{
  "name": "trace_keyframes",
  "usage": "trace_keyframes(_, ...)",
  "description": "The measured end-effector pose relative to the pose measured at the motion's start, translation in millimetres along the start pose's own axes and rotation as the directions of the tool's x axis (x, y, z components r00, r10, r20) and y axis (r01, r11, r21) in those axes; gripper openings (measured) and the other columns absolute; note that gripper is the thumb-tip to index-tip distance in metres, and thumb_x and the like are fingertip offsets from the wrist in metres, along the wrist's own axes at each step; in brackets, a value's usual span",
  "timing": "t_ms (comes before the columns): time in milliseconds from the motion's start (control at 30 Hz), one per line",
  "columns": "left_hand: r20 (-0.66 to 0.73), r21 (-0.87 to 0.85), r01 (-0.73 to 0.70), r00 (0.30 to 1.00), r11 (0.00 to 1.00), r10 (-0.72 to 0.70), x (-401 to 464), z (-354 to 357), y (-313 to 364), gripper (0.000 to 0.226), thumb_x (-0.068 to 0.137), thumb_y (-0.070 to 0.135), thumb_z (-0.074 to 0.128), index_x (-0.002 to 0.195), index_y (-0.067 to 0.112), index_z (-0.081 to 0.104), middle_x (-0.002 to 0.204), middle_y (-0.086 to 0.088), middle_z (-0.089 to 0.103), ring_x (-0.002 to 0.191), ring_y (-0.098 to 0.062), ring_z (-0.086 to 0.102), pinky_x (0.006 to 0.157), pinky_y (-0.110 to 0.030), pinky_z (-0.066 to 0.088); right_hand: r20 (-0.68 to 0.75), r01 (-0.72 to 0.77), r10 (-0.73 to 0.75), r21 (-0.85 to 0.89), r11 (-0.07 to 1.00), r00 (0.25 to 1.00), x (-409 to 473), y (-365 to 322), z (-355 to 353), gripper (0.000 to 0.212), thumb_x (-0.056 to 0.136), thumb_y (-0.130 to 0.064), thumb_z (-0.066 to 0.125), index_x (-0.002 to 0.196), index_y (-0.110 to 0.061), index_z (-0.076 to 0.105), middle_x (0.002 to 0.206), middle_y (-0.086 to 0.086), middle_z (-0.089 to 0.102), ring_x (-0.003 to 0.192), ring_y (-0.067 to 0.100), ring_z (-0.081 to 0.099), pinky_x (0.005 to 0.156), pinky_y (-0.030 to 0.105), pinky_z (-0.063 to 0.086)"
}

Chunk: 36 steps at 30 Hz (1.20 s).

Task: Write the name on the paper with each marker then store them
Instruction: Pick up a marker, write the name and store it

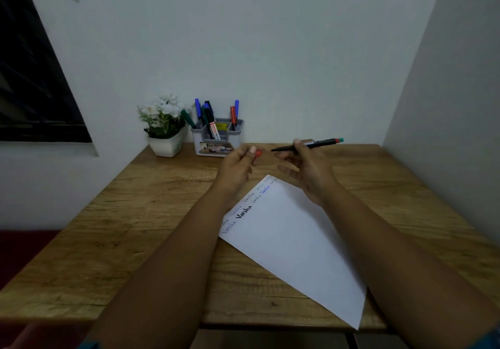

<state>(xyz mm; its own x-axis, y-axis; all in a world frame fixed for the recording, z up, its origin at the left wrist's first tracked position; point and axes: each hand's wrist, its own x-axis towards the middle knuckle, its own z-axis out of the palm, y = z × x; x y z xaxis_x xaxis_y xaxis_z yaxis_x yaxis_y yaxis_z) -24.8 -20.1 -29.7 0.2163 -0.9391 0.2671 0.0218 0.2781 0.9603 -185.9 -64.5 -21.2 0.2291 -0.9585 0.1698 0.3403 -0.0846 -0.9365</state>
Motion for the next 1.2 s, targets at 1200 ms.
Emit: trace_keyframes(1200, -0.027, 0.223, -0.049, 0.998, 0.974, 0.057, 1, -54, 13, 0.016, 0.076, 0.022, 0.08, 0.077, 0.013, 0.066, 0.069, 0.013, 0.066, 0.061, 0.009, 0.059, 0.055, -0.006, 0.044, 0.281, 0.433, -0.33, -0.61, 0.663, 0.901, -10, 21, 19, 0.013, 0.095, -0.015, 0.062, 0.09, -0.005, 0.068, 0.07, 0.004, 0.069, 0.066, 0.017, 0.067, 0.069, 0.029, 0.055)
